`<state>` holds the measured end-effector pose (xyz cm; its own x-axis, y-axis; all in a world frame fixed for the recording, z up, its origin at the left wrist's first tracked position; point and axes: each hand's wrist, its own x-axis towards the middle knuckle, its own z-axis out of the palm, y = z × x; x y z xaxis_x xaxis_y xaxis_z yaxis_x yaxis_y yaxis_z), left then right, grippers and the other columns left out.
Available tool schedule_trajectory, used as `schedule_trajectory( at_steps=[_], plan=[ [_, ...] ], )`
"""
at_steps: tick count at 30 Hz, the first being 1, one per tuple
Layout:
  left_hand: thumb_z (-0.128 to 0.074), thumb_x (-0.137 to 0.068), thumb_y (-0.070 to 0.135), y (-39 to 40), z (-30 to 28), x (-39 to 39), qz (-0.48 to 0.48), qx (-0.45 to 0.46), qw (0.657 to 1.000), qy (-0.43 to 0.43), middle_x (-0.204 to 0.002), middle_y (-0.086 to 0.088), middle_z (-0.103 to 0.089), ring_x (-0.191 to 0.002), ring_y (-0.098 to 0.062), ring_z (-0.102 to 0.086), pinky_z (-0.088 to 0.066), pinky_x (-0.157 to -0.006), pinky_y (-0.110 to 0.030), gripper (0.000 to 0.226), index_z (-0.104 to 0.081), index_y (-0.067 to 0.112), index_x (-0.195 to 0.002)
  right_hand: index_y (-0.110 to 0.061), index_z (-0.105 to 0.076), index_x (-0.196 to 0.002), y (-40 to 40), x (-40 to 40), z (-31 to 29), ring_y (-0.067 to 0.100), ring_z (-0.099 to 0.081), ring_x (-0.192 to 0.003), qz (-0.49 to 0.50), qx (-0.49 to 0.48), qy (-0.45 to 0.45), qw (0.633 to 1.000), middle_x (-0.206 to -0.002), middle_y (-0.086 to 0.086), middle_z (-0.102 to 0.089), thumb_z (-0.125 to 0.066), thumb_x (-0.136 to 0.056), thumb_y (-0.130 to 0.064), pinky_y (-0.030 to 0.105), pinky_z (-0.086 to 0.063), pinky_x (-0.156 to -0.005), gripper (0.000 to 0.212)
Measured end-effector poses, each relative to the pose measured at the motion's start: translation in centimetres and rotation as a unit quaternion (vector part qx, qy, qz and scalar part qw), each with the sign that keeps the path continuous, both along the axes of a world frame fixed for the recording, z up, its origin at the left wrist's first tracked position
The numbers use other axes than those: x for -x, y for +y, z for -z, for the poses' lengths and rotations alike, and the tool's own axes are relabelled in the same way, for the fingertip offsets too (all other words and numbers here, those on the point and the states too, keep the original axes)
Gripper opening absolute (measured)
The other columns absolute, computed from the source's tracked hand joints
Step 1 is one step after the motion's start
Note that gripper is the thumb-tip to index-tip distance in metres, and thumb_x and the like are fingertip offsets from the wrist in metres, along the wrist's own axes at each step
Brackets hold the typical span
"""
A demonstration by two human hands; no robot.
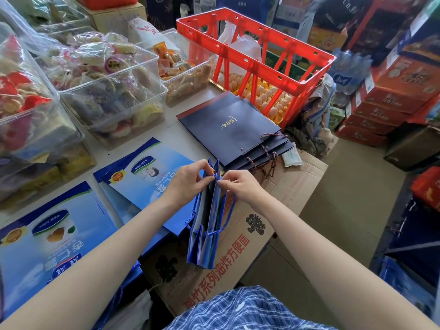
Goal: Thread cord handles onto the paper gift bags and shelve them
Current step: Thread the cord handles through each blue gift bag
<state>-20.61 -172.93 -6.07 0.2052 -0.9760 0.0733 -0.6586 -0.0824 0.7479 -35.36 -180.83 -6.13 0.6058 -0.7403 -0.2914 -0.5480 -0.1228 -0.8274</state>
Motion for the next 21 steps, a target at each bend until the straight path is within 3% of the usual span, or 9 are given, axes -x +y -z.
schedule_trajectory(
  at_steps=[2, 4, 8, 11, 13, 15, 18, 20, 21],
  plan=[
    [-0.062, -0.087, 0.013, -0.1, -0.1, -0.1, -0.002, 0.001, 1.0, -0.022, -0.076, 0.01, -0.063, -0.049, -0.009, -0.049, -0.042, -0.061, -0.026, 0.01, -0.056, 0.013, -0.096, -0.015, -0.057, -0.074, 0.1, 0.4, 0.3, 0.02, -0.062, -0.088, 0.03, -0.121, -0.078, 0.989, -0.08, 0.003, -0.063, -0.056, -0.093, -0.017, 0.033, -0.046, -0.075, 0.019],
    [-0.061, -0.087, 0.013, -0.2, -0.2, -0.1, 0.004, -0.004, 0.999, -0.054, -0.093, 0.013, -0.064, -0.052, -0.008, -0.049, -0.044, -0.067, -0.029, 0.021, -0.055, 0.014, -0.107, -0.014, -0.052, -0.074, 0.3, 0.8, 0.3, 0.027, -0.062, -0.099, 0.062, -0.239, -0.15, 0.957, -0.086, 0.002, -0.062, -0.051, -0.096, -0.015, 0.036, -0.048, -0.08, 0.023],
    [-0.06, -0.088, 0.016, 0.2, 0.5, -0.5, 0.017, -0.002, 0.995, -0.099, -0.104, 0.01, -0.064, -0.063, -0.011, -0.055, -0.051, -0.073, -0.032, 0.027, -0.055, 0.02, -0.114, -0.013, -0.048, -0.072, 0.1, 1.5, -0.3, 0.04, -0.06, -0.106, 0.072, -0.339, -0.242, 0.906, -0.11, 0.009, -0.067, -0.045, -0.098, -0.014, 0.034, -0.049, -0.065, 0.026],
    [-0.065, -0.085, 0.013, 0.6, 1.1, -0.5, 0.015, 0.037, 0.998, -0.057, -0.11, 0.006, -0.061, -0.069, -0.01, -0.058, -0.051, -0.074, -0.025, 0.035, -0.054, 0.019, -0.117, -0.014, -0.046, -0.07, -0.1, 1.7, -0.4, 0.039, -0.059, -0.111, 0.096, -0.368, -0.255, 0.889, -0.108, 0.009, -0.067, -0.041, -0.097, -0.016, 0.037, -0.045, -0.073, 0.028],
    [-0.065, -0.084, 0.007, 0.6, 1.0, -0.3, -0.037, 0.086, 0.996, 0.012, -0.108, 0.004, -0.056, -0.069, -0.007, -0.055, -0.047, -0.068, -0.015, 0.037, -0.054, 0.017, -0.117, -0.014, -0.048, -0.066, -0.3, 1.8, -0.2, 0.033, -0.064, -0.104, 0.136, -0.372, -0.251, 0.883, -0.093, 0.005, -0.071, -0.038, -0.097, -0.017, 0.04, -0.041, -0.08, 0.032],
    [-0.058, -0.087, 0.003, 0.3, 0.9, -0.5, -0.115, 0.092, 0.984, 0.098, -0.107, -0.001, -0.051, -0.069, -0.007, -0.051, -0.052, -0.061, -0.019, 0.033, -0.054, 0.017, -0.116, -0.013, -0.049, -0.066, -0.5, 2.1, 0.0, 0.029, -0.067, -0.092, 0.167, -0.365, -0.245, 0.883, -0.084, 0.003, -0.069, -0.037, -0.098, -0.018, 0.039, -0.042, -0.078, 0.035],
    [-0.051, -0.094, 0.01, 0.6, 0.9, -1.0, -0.089, -0.076, 0.968, 0.221, -0.119, -0.003, -0.05, -0.072, -0.009, -0.052, -0.054, -0.054, -0.019, 0.033, -0.048, 0.018, -0.127, -0.01, -0.048, -0.069, -0.7, 2.3, 0.1, 0.032, -0.066, -0.084, 0.183, -0.352, -0.242, 0.885, -0.085, 0.01, -0.063, -0.036, -0.099, -0.018, 0.04, -0.049, -0.077, 0.034],
    [-0.05, -0.096, 0.019, 0.6, 0.7, -0.5, -0.033, -0.194, 0.939, 0.283, -0.11, 0.0, -0.055, -0.068, -0.009, -0.056, -0.052, -0.056, -0.018, 0.032, -0.047, 0.019, -0.127, -0.007, -0.047, -0.071, -0.6, 2.4, 0.1, 0.035, -0.065, -0.082, 0.19, -0.348, -0.255, 0.882, -0.086, 0.015, -0.061, -0.038, -0.1, -0.015, 0.043, -0.054, -0.079, 0.032],
    [-0.05, -0.096, 0.02, 0.5, 0.7, 0.0, -0.027, -0.212, 0.926, 0.31, -0.099, 0.001, -0.058, -0.064, -0.008, -0.056, -0.051, -0.056, -0.018, 0.027, -0.05, 0.019, -0.123, -0.005, -0.048, -0.072, -0.5, 2.4, 0.1, 0.036, -0.065, -0.082, 0.195, -0.346, -0.265, 0.879, -0.086, 0.018, -0.061, -0.039, -0.1, -0.014, 0.043, -0.055, -0.079, 0.03]
  ],
)
